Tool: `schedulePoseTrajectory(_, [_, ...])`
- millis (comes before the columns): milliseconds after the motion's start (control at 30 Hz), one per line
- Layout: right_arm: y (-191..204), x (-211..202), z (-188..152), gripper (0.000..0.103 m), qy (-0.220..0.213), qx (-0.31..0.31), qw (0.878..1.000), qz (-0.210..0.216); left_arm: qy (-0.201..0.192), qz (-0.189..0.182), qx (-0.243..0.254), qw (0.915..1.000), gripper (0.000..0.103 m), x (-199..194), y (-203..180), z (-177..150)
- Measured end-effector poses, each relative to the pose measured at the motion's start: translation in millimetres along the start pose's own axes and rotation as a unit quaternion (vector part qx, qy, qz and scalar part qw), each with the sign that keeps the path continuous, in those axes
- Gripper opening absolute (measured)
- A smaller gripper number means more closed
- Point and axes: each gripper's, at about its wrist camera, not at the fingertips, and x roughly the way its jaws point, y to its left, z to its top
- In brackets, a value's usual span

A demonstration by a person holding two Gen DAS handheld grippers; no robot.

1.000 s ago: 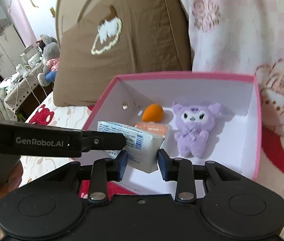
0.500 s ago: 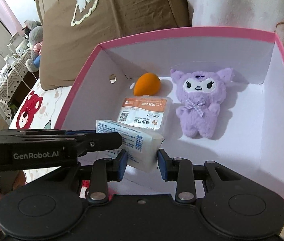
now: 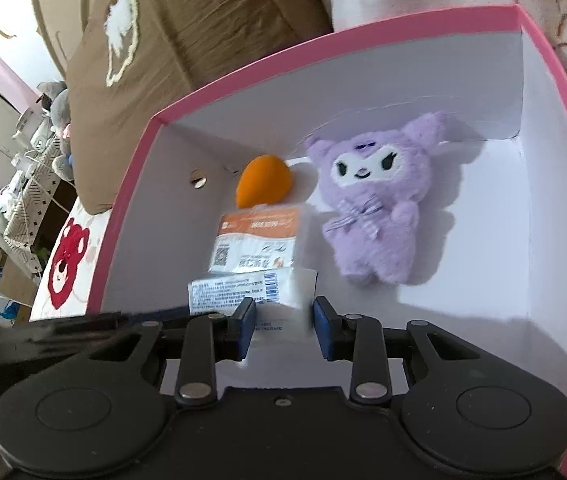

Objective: Organize objects
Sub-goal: 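Lower the soap box into the pink box beside the card case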

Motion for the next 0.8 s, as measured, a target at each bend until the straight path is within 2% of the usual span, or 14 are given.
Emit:
schedulePoseTrajectory(200, [16.1,6.4,-4.2,0.032,0.013,-0.03,0.999,-0.024,-0.008,0.03,0.012,0.9995,0.026,-0.5,-0.5,0.0])
schedulePoseTrajectory(433, [18.3,18.2,-3.3,0.031,0.025,-0.014,0.999,-0.042,-0.018,0.045,0.024,0.9985,0.026,-1.1,-1.6,0.2])
schedulePoseTrajectory(800, [22.0,22.0,-6.8,0.028,0.02,-0.003,0.998,-0.062,-0.014,0.066,0.024,0.9975,0.026,-0.8,-3.2,-0.3])
